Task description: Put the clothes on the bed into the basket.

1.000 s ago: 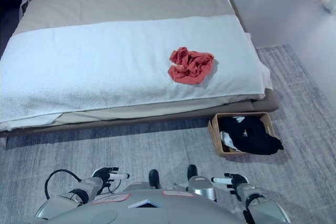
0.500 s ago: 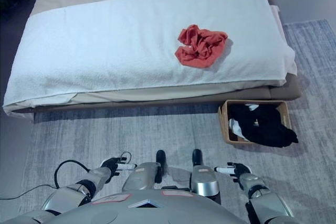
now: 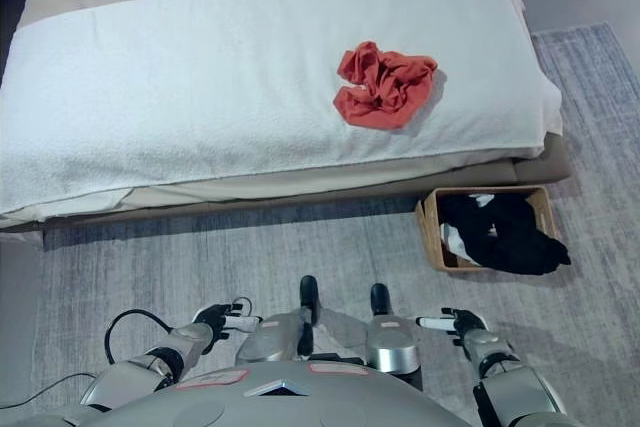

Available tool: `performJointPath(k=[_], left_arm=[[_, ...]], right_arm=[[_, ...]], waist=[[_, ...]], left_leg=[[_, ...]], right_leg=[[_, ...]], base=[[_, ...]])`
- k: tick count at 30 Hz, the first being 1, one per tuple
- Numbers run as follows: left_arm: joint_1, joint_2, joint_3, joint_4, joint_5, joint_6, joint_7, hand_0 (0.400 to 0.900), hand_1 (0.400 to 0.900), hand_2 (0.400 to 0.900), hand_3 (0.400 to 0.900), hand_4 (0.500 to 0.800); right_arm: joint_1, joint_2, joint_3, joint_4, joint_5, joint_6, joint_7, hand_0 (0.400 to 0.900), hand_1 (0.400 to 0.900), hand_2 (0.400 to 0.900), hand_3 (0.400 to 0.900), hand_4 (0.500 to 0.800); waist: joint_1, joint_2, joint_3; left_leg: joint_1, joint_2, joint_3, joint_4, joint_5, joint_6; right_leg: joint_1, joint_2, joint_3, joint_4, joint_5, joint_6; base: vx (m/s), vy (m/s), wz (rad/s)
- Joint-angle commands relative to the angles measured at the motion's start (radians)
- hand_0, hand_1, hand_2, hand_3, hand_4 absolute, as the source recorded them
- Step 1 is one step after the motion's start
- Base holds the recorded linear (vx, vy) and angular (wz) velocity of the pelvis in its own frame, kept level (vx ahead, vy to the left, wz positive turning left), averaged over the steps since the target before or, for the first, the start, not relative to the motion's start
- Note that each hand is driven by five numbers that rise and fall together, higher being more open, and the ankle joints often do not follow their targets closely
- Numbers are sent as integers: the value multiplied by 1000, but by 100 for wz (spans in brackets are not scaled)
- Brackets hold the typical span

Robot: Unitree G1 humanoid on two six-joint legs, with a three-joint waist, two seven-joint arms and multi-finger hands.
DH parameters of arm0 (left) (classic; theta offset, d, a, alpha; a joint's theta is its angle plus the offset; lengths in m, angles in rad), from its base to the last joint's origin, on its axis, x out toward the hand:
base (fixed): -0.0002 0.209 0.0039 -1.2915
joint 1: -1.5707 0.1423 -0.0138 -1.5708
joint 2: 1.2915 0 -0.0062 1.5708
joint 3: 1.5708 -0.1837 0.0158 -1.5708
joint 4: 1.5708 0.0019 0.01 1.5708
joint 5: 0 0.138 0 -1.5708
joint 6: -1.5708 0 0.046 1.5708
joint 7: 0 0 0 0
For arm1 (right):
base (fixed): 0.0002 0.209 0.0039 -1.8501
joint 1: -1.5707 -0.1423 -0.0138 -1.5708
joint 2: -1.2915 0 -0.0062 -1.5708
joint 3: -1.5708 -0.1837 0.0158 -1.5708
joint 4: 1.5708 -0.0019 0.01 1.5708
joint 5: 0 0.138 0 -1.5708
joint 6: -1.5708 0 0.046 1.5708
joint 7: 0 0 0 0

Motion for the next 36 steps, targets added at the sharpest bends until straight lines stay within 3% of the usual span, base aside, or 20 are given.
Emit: performJointPath(k=[1,4,8,12,15,16,20,23,25,27,30,36], left_arm=[[-19,89,0,14,-17,-6,19,900,900,900,900,800],[-30,112,2,13,-21,-4,16,900,900,900,900,800],[-36,137,7,10,-20,1,18,900,900,900,900,800],[-47,155,15,15,-21,1,17,900,900,900,900,800],[-58,163,17,19,-27,-1,15,900,900,900,900,800],[-63,161,13,19,-28,-5,13,900,900,900,900,800],[-52,147,15,20,-31,-15,8,900,900,900,900,800],[-35,132,12,27,-37,-20,-2,900,900,900,900,800],[-25,123,7,34,-37,-18,-8,900,900,900,900,800],[-11,104,6,38,-38,-20,-10,900,900,900,900,800],[20,77,-14,38,-22,-16,-25,900,900,900,900,800],[28,38,-62,38,-20,-16,-27,900,900,900,900,800]], right_arm=[[-4,-11,27,20,15,7,1,900,900,900,900,800],[-16,-5,29,13,19,8,9,900,900,900,900,800],[-37,-7,33,-8,31,3,5,900,900,900,900,800],[-55,-23,33,-30,38,-3,2,900,900,900,900,800],[-92,-74,20,-75,53,-12,-11,900,900,900,900,800],[-138,-121,14,-119,59,-19,-26,900,900,900,900,800],[-256,-260,9,-227,47,-41,-54,900,900,900,900,800],[-337,-350,25,-282,40,-58,-70,900,900,900,900,800],[-374,-402,27,-296,41,-62,-74,900,900,900,900,800],[-409,-435,35,-327,37,-69,-77,900,900,900,900,800],[-442,-492,46,-372,26,-69,-77,900,900,900,900,800],[-667,-534,184,-314,16,-64,-86,900,900,900,900,800]], waist=[[18,-86,-75],[21,-109,-83],[13,-122,-55],[18,-130,-39],[15,-130,-17],[15,-136,-2],[17,-145,35],[20,-157,46],[25,-163,34],[29,-154,10],[18,-121,-15],[11,-45,-19]], left_leg=[[-156,3,-15,121,-47,-16],[-142,-19,-12,126,-76,10],[-93,-49,-33,116,-101,48],[-51,-61,-50,111,-123,54],[-22,-61,-69,104,-130,39],[-17,-61,-75,110,-142,28],[15,-58,-78,128,-179,8],[39,-64,-90,122,-194,-1],[43,-68,-107,115,-202,-13],[60,-50,-119,99,-205,-26],[69,-14,-136,86,-198,-48],[46,27,-129,49,-157,-80]], right_leg=[[40,-20,50,160,-152,59],[-4,-33,65,269,-92,85],[-93,-24,75,489,26,77],[-138,-18,25,524,-2,64],[-162,-25,-14,384,-36,59],[-184,-51,-13,264,-12,75],[-237,-110,-25,97,95,117],[-244,-105,-8,74,132,130],[-223,-103,20,65,119,124],[-208,-97,8,65,109,117],[-196,-80,-14,78,78,98],[-199,-61,-50,56,46,75]], base=[[178,275,-23],[158,280,-8],[114,252,3],[158,155,26],[165,10,41],[114,-50,27],[149,-87,17],[164,-152,36],[187,-197,52],[246,-261,41],[229,-254,37],[91,-164,15]])
